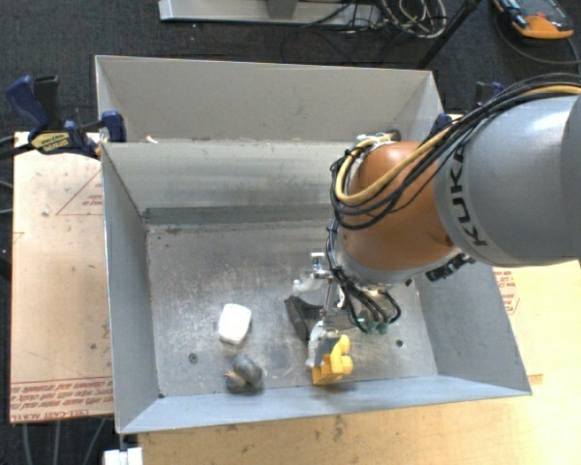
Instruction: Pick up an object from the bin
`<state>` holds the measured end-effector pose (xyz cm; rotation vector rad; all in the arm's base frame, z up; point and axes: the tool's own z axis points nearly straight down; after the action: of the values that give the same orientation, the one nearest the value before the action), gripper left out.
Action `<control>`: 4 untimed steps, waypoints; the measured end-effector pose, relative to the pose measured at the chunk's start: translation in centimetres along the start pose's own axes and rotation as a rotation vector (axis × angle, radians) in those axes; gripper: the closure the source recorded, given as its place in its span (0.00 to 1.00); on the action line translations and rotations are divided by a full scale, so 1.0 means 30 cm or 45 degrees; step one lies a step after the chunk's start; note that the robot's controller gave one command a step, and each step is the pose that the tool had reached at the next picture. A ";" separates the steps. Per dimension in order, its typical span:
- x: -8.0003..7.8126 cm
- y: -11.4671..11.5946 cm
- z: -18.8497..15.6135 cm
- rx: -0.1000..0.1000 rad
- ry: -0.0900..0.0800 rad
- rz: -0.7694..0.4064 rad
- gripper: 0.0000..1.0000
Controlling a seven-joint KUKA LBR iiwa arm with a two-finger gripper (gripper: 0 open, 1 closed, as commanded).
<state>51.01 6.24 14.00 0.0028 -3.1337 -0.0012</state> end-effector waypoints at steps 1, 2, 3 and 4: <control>-0.006 -0.001 -0.013 -0.001 -0.010 0.002 0.00; -0.206 -0.222 0.189 -0.021 0.011 -0.135 1.00; -0.206 -0.222 0.189 -0.021 0.011 -0.135 1.00; -0.206 -0.244 0.122 -0.008 -0.007 -0.160 1.00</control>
Offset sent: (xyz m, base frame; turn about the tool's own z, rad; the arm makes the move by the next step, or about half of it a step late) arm 0.0592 -0.0774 -0.0700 -0.1024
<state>57.16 -1.07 10.28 0.1998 -3.1330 -0.0114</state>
